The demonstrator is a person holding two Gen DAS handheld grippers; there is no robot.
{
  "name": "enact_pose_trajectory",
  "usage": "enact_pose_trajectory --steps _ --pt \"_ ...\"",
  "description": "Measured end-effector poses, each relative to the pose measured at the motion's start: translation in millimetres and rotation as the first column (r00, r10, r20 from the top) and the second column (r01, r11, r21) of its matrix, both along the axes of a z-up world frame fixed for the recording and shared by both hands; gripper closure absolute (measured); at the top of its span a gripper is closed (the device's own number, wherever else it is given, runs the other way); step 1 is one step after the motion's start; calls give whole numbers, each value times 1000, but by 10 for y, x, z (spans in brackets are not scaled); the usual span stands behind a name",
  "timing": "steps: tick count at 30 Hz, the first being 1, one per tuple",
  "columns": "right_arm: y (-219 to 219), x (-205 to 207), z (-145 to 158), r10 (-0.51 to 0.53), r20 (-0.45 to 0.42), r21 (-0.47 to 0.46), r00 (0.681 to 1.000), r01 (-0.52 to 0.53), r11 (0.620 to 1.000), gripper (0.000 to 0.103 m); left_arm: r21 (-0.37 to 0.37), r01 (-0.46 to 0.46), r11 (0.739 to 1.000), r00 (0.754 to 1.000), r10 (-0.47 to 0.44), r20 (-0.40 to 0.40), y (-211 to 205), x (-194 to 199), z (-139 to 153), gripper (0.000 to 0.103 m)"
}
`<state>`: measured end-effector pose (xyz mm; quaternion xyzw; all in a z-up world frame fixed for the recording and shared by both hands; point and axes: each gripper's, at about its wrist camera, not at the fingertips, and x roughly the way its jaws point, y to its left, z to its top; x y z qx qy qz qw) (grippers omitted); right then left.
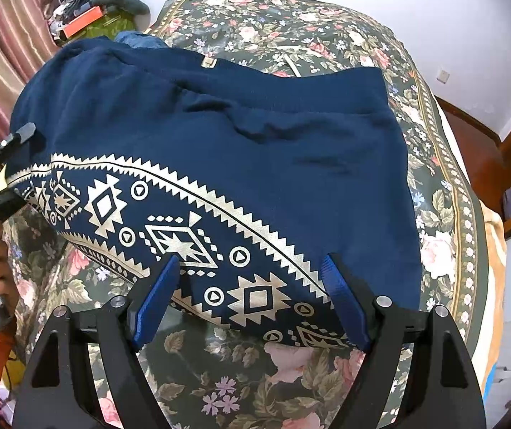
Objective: Fold large clothes
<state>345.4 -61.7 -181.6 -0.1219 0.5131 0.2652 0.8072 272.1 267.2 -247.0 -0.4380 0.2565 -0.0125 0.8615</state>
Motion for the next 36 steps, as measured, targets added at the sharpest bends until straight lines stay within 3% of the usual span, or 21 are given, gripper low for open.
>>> enact_pose_trajectory --steps 1,4,6,11,16,19,23,28,33,36 --pt "-14 15 36 -7 -9 29 1000 7 1000 24 61 13 998 1000 -12 -4 -53 12 94 69" --pt "-26 76 129 -28 -31 91 999 31 995 24 195 37 980 999 -34 -19 -227 107 309 87" --pt "-5 106 196 -44 -34 120 998 48 992 24 251 41 967 999 -35 -28 -273 156 419 91" --pt "153 93 370 -26 14 158 1000 23 987 24 304 37 952 998 -49 31 -429 100 776 93" --pt "357 39 358 22 58 122 998 -29 992 24 315 41 948 994 -70 82 -534 128 1036 94" --pt "445 69 200 44 24 105 999 -46 993 24 341 54 938 994 -85 75 -627 155 1123 94" --pt "485 141 -76 47 -75 115 996 -38 993 23 420 95 903 993 -114 20 -882 291 1164 94" --pt "313 214 -38 59 -131 181 990 -35 983 23 492 114 863 991 -131 0 -1148 398 1223 94" --pt "-169 196 183 -26 -15 150 1000 28 988 23 487 130 864 990 -136 -22 -1264 553 1351 94" --pt "-556 184 147 -96 61 42 994 94 995 23 498 146 855 988 -152 -29 -1415 624 1410 94"
